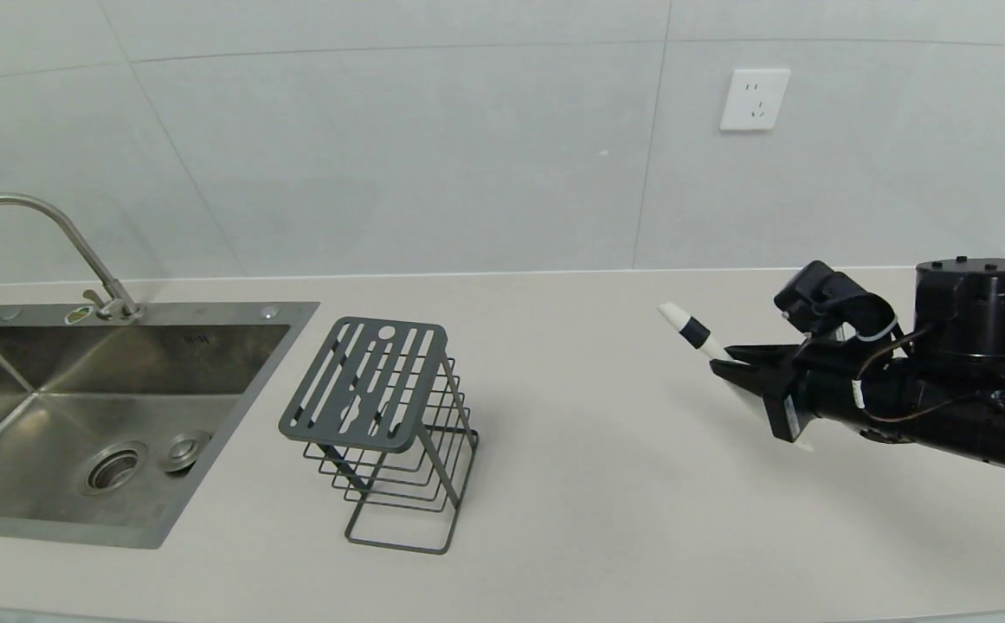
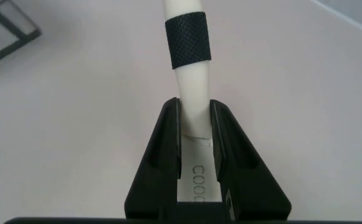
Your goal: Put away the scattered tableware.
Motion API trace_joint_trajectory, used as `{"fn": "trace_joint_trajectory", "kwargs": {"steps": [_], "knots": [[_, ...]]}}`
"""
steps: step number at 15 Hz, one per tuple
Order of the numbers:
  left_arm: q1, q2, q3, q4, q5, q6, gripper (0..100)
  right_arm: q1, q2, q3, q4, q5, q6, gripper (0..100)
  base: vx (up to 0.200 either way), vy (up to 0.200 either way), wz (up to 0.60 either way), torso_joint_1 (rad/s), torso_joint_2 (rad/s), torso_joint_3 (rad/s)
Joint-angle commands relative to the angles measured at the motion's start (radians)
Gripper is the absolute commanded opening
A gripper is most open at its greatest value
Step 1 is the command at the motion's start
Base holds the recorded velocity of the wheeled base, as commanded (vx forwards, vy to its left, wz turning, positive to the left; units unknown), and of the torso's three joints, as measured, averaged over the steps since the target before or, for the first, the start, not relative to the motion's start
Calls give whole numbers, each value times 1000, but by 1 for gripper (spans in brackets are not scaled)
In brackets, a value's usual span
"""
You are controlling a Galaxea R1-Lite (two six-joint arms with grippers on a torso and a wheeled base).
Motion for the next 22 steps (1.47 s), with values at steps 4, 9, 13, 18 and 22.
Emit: {"fn": "trace_joint_trajectory", "kwargs": {"steps": [4,9,13,18,22], "knots": [[-29,480,-322,-149,-200,193,100,113,-19,-4,-70,9,-20,0,0,0,0,0,0,0],[-172,717,-312,-151,-366,325,100,130,-8,51,-162,12,-21,0,0,0,0,0,0,0],[-277,838,-316,-152,-366,339,100,130,-31,48,-185,36,-24,0,0,0,0,0,0,0],[-360,913,-320,-154,-366,342,100,130,-178,229,-186,41,-46,0,0,0,0,0,0,0],[-451,1059,-339,-329,-366,334,100,130,-224,204,-185,41,-49,0,0,0,0,0,0,0]]}}
